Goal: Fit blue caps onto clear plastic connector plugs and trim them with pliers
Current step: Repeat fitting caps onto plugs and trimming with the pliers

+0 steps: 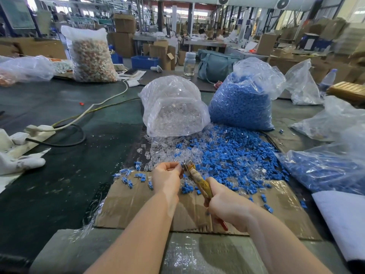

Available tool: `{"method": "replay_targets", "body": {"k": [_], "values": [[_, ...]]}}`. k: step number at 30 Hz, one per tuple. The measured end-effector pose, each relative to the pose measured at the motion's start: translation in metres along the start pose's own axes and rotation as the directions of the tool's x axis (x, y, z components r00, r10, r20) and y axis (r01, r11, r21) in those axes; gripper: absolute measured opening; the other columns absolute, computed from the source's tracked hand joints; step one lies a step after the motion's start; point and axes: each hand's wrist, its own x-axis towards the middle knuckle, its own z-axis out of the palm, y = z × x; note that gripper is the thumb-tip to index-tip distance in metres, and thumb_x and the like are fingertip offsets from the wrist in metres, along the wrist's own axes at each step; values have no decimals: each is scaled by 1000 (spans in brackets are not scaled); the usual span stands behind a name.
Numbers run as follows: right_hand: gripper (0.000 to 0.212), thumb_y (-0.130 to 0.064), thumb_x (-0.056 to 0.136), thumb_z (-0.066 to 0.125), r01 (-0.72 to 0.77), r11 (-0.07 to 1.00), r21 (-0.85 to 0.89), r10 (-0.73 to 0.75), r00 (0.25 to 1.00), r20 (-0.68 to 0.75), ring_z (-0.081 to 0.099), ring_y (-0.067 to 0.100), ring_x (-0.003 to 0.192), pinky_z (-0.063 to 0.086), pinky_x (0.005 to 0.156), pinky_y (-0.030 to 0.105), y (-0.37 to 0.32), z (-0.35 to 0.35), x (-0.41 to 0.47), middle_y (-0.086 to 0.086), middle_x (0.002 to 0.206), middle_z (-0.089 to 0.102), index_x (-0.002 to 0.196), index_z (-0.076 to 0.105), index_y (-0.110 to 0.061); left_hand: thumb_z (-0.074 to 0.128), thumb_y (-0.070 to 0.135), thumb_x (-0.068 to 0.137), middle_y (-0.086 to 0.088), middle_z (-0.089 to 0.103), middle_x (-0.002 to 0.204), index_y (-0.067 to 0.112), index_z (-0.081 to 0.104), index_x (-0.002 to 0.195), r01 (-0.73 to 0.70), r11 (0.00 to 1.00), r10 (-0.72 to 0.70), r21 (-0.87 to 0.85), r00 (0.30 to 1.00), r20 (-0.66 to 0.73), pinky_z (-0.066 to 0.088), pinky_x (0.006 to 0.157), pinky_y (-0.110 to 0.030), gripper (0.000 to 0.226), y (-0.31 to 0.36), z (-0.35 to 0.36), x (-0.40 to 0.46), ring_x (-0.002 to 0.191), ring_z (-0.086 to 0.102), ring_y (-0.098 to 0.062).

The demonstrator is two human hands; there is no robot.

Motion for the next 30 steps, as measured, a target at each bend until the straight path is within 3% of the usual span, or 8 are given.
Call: {"method": "replay_targets", "body": {"k": [5,9,16,24,27,30], "values": [[30,7,75,32,-47,990,132,45,999,20,44,24,75,36,60,35,6,4,-1,12,85,47,90,42,-17,58,1,87,-6,62,83,7,61,92,14,1000,-14,-22,1000,7,47,61,-20,8,-6,-2,0,68,57,-11],[34,10,70,35,-70,950,304,57,997,51,45,20,67,34,48,26,7,4,-3,8,79,48,88,47,-17,58,4,88,-6,63,87,9,61,93,-2,1000,2,-21,1000,8,44,57,-18,7,-5,-3,1,69,57,-11],[29,9,78,34,-38,987,156,33,999,35,44,21,73,36,61,32,0,3,-7,7,79,46,88,44,-17,59,4,88,-7,64,89,9,62,92,-8,1000,8,2,1000,-6,45,63,-22,7,-5,-4,2,78,59,-16],[24,3,89,32,-27,999,45,26,999,21,38,16,62,35,52,24,-2,4,-7,4,76,43,86,38,-20,58,3,88,-7,63,88,9,62,92,-10,1000,10,18,1000,-17,42,58,-19,9,-4,-3,1,76,58,-14],[29,8,81,34,-57,984,166,50,998,50,44,19,68,37,54,25,0,5,-7,4,76,46,84,43,-20,59,4,87,-8,64,89,8,63,93,9,1000,-9,-14,1000,-10,49,65,-26,8,-5,-4,1,77,59,-15],[38,13,69,39,-97,941,324,67,992,103,50,21,72,40,50,24,6,4,-8,5,78,51,86,52,-19,61,4,86,-9,66,89,7,63,91,28,999,-28,-45,1000,4,53,83,-37,7,-5,-6,1,84,62,-21]]}}
